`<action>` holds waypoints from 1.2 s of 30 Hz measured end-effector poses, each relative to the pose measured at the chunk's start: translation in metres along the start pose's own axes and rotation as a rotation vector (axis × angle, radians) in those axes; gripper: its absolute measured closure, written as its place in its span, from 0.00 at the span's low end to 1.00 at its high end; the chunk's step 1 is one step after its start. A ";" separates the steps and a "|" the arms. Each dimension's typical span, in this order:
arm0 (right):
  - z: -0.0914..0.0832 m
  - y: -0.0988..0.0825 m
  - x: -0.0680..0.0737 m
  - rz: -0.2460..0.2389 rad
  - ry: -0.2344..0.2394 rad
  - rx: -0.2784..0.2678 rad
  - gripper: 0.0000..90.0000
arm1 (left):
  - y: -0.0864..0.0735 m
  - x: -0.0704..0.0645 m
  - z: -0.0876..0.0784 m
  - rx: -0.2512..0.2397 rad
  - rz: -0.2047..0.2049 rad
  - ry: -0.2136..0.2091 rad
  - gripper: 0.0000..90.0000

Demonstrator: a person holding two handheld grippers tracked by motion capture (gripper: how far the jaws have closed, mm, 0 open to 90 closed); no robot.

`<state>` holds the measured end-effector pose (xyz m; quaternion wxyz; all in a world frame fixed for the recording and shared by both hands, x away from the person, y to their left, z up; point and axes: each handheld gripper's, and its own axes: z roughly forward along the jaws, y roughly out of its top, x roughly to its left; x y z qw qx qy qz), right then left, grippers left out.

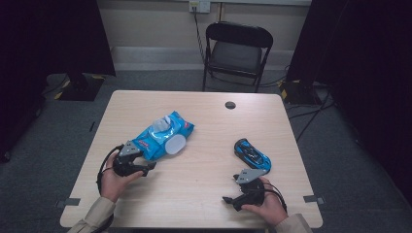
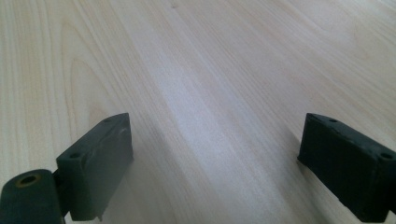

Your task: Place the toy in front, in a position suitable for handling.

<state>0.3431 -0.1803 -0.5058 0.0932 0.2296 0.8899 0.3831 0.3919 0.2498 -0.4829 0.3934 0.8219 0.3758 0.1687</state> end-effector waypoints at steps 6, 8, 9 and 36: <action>0.000 0.000 0.000 0.000 0.000 0.000 0.10 | -0.010 -0.019 -0.004 0.044 0.048 -0.057 0.25; 0.000 0.000 0.000 0.000 0.000 0.000 0.10 | -0.013 -0.024 -0.004 0.049 0.058 -0.071 0.24; 0.000 0.000 0.000 0.000 0.000 0.000 0.10 | -0.014 -0.025 -0.004 0.051 0.056 -0.075 0.24; 0.000 0.000 0.000 0.002 0.000 0.000 0.11 | -0.006 -0.016 0.001 0.035 0.056 -0.049 0.21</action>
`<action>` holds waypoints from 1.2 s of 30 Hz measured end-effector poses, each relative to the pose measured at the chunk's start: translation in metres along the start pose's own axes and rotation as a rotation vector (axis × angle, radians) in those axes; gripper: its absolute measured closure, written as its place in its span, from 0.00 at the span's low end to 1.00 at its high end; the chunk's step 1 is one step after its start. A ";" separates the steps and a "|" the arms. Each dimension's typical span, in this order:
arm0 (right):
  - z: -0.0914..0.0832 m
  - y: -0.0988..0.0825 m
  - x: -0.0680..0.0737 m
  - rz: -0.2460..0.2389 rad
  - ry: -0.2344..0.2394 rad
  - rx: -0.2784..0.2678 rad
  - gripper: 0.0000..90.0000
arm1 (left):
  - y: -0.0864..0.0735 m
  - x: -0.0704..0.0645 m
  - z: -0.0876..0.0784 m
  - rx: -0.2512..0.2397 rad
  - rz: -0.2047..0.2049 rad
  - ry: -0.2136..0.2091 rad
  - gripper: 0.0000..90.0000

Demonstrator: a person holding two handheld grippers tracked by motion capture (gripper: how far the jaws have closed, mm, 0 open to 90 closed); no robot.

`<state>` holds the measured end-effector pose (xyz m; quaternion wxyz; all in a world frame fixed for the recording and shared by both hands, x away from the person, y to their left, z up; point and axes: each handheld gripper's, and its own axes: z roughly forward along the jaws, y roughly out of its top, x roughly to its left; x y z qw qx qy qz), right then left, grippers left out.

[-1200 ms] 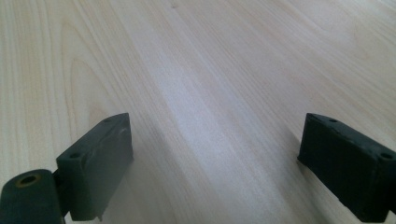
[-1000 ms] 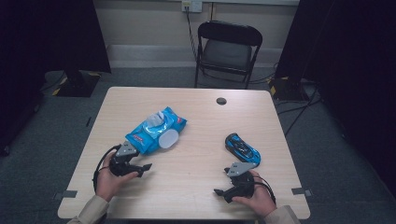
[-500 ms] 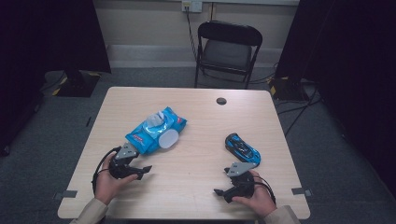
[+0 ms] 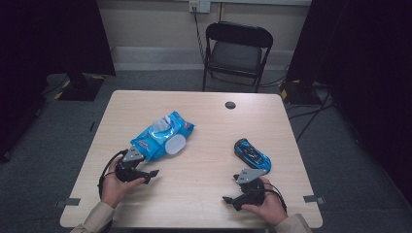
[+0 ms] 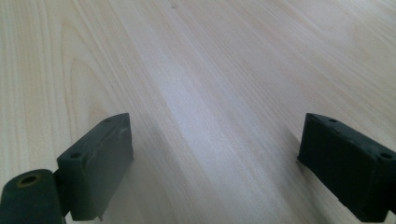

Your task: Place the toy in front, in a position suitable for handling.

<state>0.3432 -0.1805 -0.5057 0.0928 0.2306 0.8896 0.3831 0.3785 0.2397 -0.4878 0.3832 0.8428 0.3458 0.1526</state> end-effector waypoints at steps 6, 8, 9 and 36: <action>-0.004 -0.002 -0.005 0.000 0.002 -0.010 0.17 | -0.005 -0.020 -0.003 0.015 0.052 -0.062 0.20; -0.006 -0.002 -0.009 0.000 -0.001 0.000 0.20 | -0.008 -0.027 -0.001 0.041 0.077 -0.091 0.19; -0.007 -0.002 -0.011 0.007 -0.010 0.010 0.20 | -0.009 -0.029 0.000 0.050 0.086 -0.097 0.19; -0.030 0.017 -0.067 0.066 -0.121 -0.010 0.16 | -0.014 -0.051 0.014 0.058 0.147 -0.178 0.00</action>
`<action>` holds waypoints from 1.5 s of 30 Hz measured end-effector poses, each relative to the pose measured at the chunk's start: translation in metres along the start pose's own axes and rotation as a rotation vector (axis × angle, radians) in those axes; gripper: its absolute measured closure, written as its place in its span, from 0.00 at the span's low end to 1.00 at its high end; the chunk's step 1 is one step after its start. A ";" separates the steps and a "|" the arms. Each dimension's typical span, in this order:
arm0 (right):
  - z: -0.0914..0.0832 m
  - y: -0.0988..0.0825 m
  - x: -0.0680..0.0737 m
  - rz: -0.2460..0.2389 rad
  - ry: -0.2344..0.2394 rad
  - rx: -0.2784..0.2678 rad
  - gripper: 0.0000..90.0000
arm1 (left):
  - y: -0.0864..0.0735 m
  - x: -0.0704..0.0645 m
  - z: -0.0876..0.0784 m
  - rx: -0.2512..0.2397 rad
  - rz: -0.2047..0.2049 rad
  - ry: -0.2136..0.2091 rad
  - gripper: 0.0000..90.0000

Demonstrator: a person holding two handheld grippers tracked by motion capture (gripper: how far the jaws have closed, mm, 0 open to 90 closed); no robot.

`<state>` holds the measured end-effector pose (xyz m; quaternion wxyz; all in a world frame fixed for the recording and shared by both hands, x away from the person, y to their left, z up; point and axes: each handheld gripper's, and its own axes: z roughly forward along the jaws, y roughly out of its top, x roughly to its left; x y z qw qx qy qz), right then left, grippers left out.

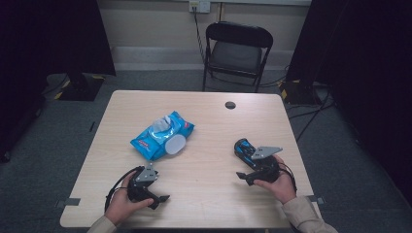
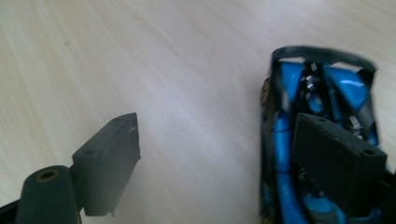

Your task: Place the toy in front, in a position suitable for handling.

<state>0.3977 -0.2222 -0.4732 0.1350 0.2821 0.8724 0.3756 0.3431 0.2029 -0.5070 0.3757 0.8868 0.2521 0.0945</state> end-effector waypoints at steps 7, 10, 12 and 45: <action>-0.003 0.015 -0.017 0.006 -0.023 -0.026 0.16 | 0.000 0.000 0.000 0.002 0.001 -0.001 0.00; -0.002 0.018 -0.026 0.027 -0.033 -0.032 0.16 | 0.000 0.001 0.000 0.001 0.002 -0.002 0.00; -0.001 0.019 -0.033 0.043 -0.047 -0.033 0.16 | 0.000 0.000 0.000 0.001 0.002 -0.002 0.00; 0.044 0.008 -0.066 0.135 -0.064 0.054 0.16 | 0.000 0.001 0.000 0.002 0.004 -0.005 0.00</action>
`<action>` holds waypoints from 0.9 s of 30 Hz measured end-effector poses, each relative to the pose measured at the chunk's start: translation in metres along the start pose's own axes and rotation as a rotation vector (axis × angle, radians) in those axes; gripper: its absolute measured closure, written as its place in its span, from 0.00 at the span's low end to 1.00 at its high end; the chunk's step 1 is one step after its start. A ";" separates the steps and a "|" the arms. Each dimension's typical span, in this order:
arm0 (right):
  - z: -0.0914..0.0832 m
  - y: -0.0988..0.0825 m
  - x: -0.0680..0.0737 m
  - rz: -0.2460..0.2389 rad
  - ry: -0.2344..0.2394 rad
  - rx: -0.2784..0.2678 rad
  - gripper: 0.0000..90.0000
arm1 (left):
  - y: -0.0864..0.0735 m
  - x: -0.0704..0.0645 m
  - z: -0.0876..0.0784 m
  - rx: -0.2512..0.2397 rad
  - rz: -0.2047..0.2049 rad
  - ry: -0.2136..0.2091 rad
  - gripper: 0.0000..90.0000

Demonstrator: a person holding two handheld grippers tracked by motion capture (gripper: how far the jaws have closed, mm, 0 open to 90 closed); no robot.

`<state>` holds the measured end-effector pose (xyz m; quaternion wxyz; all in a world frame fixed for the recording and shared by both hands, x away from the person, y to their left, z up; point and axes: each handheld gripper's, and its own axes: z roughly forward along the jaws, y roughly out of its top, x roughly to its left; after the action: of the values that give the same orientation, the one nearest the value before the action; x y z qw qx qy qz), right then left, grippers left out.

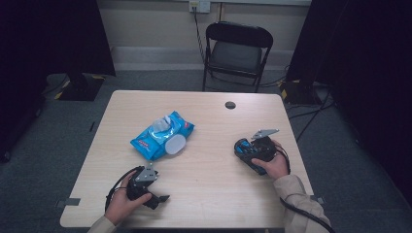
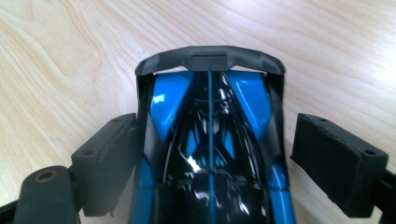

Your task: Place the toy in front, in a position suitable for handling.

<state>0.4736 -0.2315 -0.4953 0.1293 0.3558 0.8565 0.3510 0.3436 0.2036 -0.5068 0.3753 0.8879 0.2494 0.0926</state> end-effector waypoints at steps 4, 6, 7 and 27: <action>0.007 0.005 0.002 -0.002 -0.003 0.023 0.16 | 0.000 0.000 0.000 0.000 0.000 0.000 0.00; 0.009 0.007 0.002 -0.004 -0.002 0.026 0.17 | 0.000 0.000 0.000 0.000 0.000 0.000 0.00; 0.010 0.008 0.003 -0.009 -0.006 0.029 0.18 | 0.000 0.000 0.000 0.001 0.000 0.000 0.00; 0.007 0.007 0.005 0.001 -0.019 0.015 0.28 | 0.000 0.000 0.000 -0.001 0.001 -0.001 0.00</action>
<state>0.4768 -0.2212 -0.4954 0.1348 0.3604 0.8577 0.3411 0.3437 0.2037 -0.5069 0.3758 0.8879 0.2488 0.0926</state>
